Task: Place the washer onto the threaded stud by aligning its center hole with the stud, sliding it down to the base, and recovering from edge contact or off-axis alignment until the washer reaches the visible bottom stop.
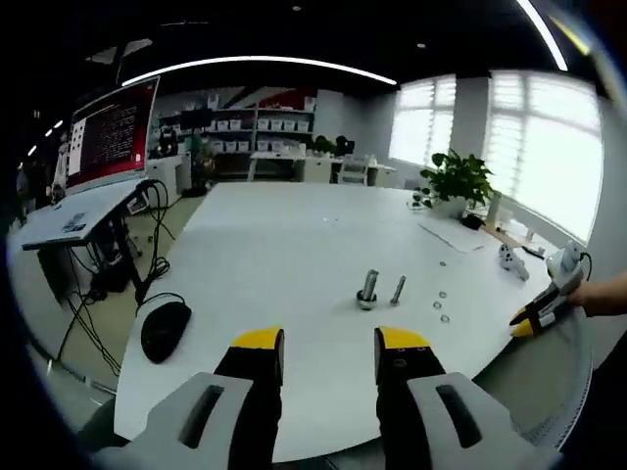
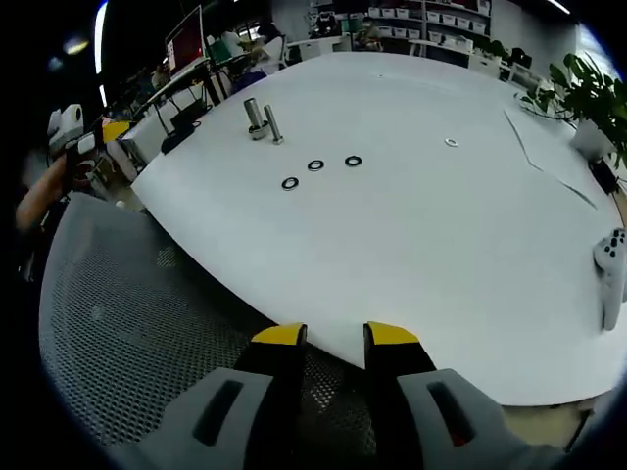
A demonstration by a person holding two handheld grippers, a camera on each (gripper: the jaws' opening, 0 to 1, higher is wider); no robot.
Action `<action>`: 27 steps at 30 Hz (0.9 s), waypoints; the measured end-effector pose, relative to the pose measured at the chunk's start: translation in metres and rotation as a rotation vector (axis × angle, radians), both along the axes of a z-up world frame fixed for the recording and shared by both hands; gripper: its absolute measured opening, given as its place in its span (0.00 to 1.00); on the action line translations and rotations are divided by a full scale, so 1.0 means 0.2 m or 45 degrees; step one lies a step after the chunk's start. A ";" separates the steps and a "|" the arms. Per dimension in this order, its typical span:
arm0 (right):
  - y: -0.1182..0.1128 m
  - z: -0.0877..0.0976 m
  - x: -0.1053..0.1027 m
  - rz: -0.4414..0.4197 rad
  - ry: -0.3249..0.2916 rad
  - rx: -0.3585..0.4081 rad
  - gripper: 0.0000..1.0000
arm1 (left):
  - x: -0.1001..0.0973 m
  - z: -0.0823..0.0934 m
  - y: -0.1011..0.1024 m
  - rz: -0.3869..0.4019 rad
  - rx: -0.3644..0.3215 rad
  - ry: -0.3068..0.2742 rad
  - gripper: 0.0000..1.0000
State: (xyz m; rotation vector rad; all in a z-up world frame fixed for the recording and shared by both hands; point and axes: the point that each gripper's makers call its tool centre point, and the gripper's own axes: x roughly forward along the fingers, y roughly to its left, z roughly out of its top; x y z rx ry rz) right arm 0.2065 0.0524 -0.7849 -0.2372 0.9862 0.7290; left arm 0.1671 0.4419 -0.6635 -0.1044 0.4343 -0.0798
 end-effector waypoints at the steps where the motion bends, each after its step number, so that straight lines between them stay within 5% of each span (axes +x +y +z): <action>1: 0.00 0.00 0.00 0.001 0.005 -0.006 0.26 | -0.01 -0.01 0.00 0.014 -0.004 -0.014 0.34; 5: 0.00 0.00 0.00 -0.007 0.001 -0.005 0.26 | -0.06 -0.10 -0.05 0.055 -0.132 0.034 0.34; 12: 0.00 -0.01 -0.01 0.003 0.009 -0.017 0.26 | -0.08 -0.19 -0.14 0.004 -0.175 0.106 0.35; 27: -0.01 -0.01 0.00 -0.003 0.007 -0.024 0.26 | -0.06 -0.27 -0.35 -0.088 -0.129 0.181 0.30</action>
